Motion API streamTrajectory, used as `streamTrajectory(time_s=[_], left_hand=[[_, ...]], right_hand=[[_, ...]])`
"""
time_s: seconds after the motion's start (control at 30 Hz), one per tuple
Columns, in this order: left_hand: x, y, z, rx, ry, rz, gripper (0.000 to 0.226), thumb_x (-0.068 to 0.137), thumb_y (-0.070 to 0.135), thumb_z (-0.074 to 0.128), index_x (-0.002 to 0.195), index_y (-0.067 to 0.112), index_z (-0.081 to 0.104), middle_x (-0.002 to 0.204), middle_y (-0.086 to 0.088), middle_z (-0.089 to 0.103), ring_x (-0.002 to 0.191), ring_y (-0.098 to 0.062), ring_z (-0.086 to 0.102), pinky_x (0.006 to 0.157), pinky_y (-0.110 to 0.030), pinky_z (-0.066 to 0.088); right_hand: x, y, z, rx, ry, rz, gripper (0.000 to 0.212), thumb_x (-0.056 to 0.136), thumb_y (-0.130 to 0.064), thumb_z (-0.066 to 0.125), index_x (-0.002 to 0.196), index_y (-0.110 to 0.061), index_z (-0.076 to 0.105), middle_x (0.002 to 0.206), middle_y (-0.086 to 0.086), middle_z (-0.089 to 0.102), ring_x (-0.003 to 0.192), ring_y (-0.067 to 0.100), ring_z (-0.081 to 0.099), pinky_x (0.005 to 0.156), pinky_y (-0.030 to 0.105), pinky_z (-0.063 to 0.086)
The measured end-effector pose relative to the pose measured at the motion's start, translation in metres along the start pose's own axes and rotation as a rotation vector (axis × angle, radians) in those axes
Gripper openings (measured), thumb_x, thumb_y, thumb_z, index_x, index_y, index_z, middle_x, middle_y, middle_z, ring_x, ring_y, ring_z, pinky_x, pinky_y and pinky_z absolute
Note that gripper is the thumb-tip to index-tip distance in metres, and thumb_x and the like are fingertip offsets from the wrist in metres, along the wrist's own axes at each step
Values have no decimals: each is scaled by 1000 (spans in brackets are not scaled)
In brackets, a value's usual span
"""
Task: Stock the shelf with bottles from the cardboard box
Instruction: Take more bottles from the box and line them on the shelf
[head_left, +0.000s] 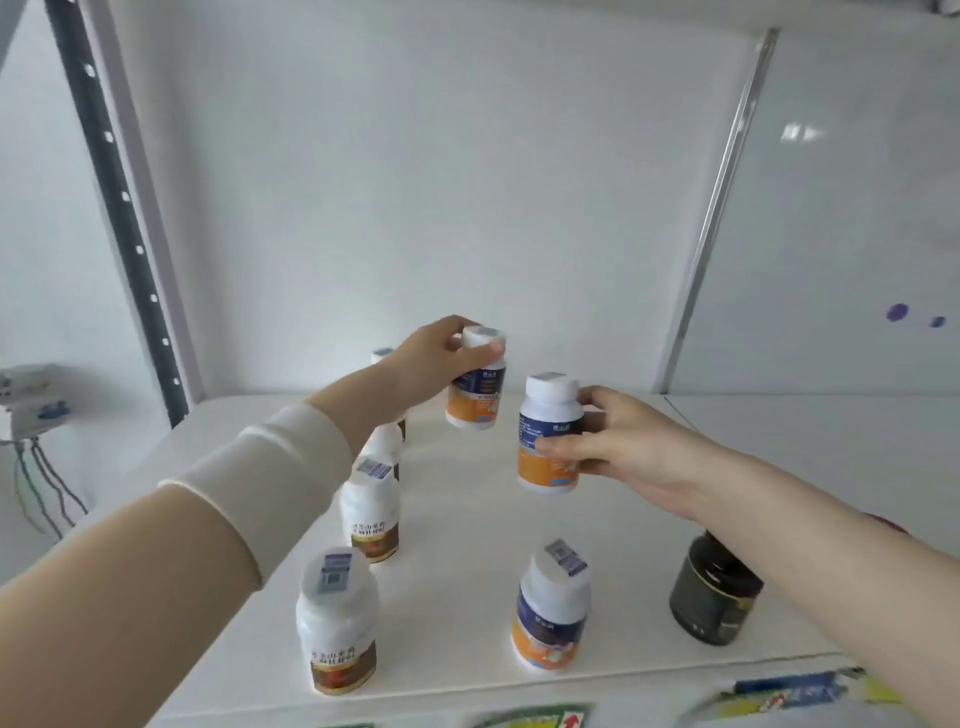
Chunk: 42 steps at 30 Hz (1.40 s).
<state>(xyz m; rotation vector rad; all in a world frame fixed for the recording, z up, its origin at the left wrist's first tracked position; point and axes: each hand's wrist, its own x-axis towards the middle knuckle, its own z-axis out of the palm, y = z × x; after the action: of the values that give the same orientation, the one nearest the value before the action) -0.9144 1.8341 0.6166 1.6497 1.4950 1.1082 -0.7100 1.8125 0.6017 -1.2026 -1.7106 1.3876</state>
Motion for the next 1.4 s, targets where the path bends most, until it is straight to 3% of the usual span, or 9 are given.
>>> streamTrajectory(time_s=[0.3,0.4,0.57,0.8,1.0,1.07,1.17,1.27,1.4], left_hand=[[129,-51,13,450,-180,-41,32,83,31,66,109,12,61,103,-3,59,89,-18,52,79,-28,41],[149,-60,17,476,-206,-56,34,81,30,69,109,14,59,104,-1,58,93,-18,53,83,-29,43],[165,-65,24,487,-225,-48,42,82,27,69,119,10,56,113,-3,58,98,-18,52,89,-31,43],[173,-69,29,495,-226,-50,48,82,29,68,124,14,50,124,-3,56,100,-17,51,84,-27,41],[163,-58,21,580,-262,-106,58,86,34,64,136,17,40,136,-2,49,122,-22,48,103,-35,38],[152,-49,11,683,-252,-120,59,88,37,61,139,17,36,139,-2,46,125,-23,46,107,-38,36],[125,-31,-10,973,-188,-77,58,92,38,55,141,18,32,139,-3,45,126,-25,46,105,-42,38],[87,-6,-26,1270,-125,0,51,95,35,50,140,18,34,134,-4,48,122,-26,48,100,-38,40],[16,21,-36,1499,30,-7,43,96,31,49,133,13,42,129,-8,51,118,-27,51,93,-35,40]], right_hand=[[119,30,-1,-191,32,114,45,70,-3,78,104,-17,51,100,0,60,92,18,61,91,38,53],[142,37,1,-238,50,124,54,68,-4,80,112,-12,49,101,-1,58,100,22,60,94,42,51],[161,46,7,-322,77,125,55,69,-10,80,110,-17,44,107,0,55,103,22,57,89,35,49],[168,53,11,-364,72,128,66,68,-14,81,121,-12,42,116,3,56,110,24,57,93,40,50],[164,44,10,-438,29,134,73,62,-25,83,124,-14,44,118,1,59,111,22,58,94,41,50],[156,34,5,-479,11,112,78,58,-32,82,125,-14,46,118,-1,58,111,19,58,95,36,48],[134,11,-5,-613,-2,60,74,76,-27,75,137,-13,34,130,2,47,117,18,50,92,27,41],[114,-12,-10,-834,37,-47,79,80,-34,70,143,-14,26,142,7,36,126,22,43,95,30,38],[74,-35,9,-1090,142,-232,63,88,-33,58,140,-12,30,138,12,36,128,29,39,98,36,37]])
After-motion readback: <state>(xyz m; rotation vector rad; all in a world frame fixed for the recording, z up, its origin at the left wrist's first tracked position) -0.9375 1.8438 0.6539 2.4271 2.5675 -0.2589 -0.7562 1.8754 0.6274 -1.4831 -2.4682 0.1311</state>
